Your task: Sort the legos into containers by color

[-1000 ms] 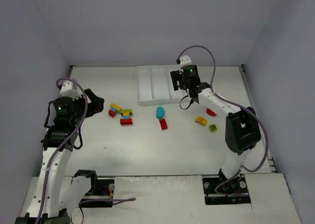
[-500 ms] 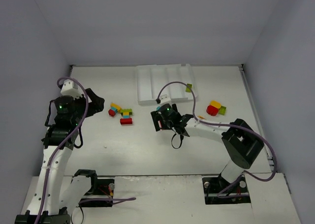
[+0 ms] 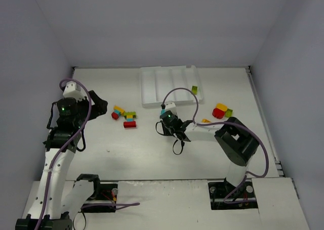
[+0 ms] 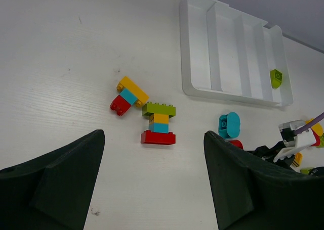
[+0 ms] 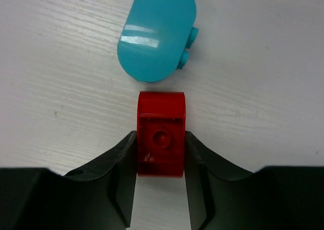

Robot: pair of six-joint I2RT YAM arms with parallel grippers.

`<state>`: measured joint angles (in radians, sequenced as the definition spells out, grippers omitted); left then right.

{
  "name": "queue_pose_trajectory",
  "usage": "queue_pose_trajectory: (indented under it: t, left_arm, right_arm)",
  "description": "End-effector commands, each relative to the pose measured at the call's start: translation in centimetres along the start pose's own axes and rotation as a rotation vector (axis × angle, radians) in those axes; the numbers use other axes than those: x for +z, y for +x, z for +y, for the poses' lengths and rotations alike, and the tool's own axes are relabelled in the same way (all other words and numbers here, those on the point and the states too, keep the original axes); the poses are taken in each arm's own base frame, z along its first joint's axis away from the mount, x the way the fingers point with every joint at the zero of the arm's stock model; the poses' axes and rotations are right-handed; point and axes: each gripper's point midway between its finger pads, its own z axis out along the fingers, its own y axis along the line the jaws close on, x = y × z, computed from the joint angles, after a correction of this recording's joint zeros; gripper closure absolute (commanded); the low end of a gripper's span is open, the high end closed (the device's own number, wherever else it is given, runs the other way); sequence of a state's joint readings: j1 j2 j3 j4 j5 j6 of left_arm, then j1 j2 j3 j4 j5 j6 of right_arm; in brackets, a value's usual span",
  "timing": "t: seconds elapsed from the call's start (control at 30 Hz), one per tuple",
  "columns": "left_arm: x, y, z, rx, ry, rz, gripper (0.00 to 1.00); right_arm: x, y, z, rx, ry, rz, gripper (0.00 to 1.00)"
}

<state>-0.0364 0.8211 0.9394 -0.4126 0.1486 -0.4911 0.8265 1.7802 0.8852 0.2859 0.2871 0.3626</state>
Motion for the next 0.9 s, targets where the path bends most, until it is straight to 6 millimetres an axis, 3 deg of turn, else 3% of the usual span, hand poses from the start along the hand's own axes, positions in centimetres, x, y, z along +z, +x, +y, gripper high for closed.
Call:
queue_pose_trajectory:
  t: [0.0,0.17,0.2,0.27,0.3,0.37,0.43,0.47,0.53,0.57,0.6,0.73,0.77,0.8,0.87]
  left_arm:
    - [0.1,-2.2,-0.9,-0.005,0.028,-0.071,0.28]
    - [0.1,-2.2,-1.0,-0.006,0.036,-0.069,0.27]
    - [0.0,-2.2,-1.1,-0.006,0.036,-0.071,0.27]
    - [0.0,-2.2,-1.1,-0.006,0.038,-0.07,0.27]
    - [0.0,-2.3,-1.1,-0.006,0.039,-0.073,0.27]
    - [0.1,-2.1,-1.0,-0.006,0.036,-0.067,0.27]
    - [0.1,-2.1,-1.1,-0.006,0.038,-0.067,0.27]
    - [0.1,-2.1,-1.1,-0.006,0.037,-0.065,0.27]
    - [0.2,-2.0,-1.0,-0.006,0.036,-0.063,0.27]
    - [0.2,-2.1,-1.0,-0.005,0.037,-0.064,0.27]
    - [0.3,-2.0,-1.0,-0.005,0.035,-0.061,0.27]
    - [0.3,-2.0,-1.1,-0.005,0.037,-0.058,0.27]
    - [0.4,-2.0,-1.1,-0.005,0.038,-0.056,0.27]
    - [0.4,-2.0,-1.1,-0.005,0.04,-0.056,0.27]
    - [0.4,-2.0,-1.2,-0.005,0.043,-0.056,0.27]
  right_arm:
    - [-1.3,-2.3,-1.9,0.027,0.078,-0.095,1.0]
    - [-4.0,-5.7,-5.6,0.009,0.142,-0.163,1.0]
    - [-4.6,-7.1,-6.9,0.013,0.154,-0.19,1.0]
    - [-4.9,-9.3,-7.8,0.027,0.131,-0.219,1.0]
    - [-4.7,-10.4,-9.5,0.032,0.151,-0.233,1.0]
    - [-4.7,-13.3,-10.3,0.036,0.154,-0.275,0.99]
    - [-3.4,-14.8,-11.7,0.017,0.164,-0.278,0.99]
    - [-3.4,-17.0,-12.0,0.023,0.161,-0.313,0.98]
    - [-1.4,-18.0,-12.9,0.008,0.154,-0.307,0.97]
    - [-1.2,-20.1,-13.0,0.013,0.147,-0.342,0.96]
    - [0.5,-19.9,-13.0,-0.002,0.136,-0.32,0.95]
    - [4.1,-22.0,-13.7,-0.001,0.127,-0.321,0.91]
    - [5.9,-21.1,-13.9,-0.031,0.126,-0.287,0.91]
    - [6.3,-22.1,-13.4,-0.035,0.108,-0.303,0.91]
    - [8.3,-21.3,-13.5,-0.036,0.11,-0.276,0.91]
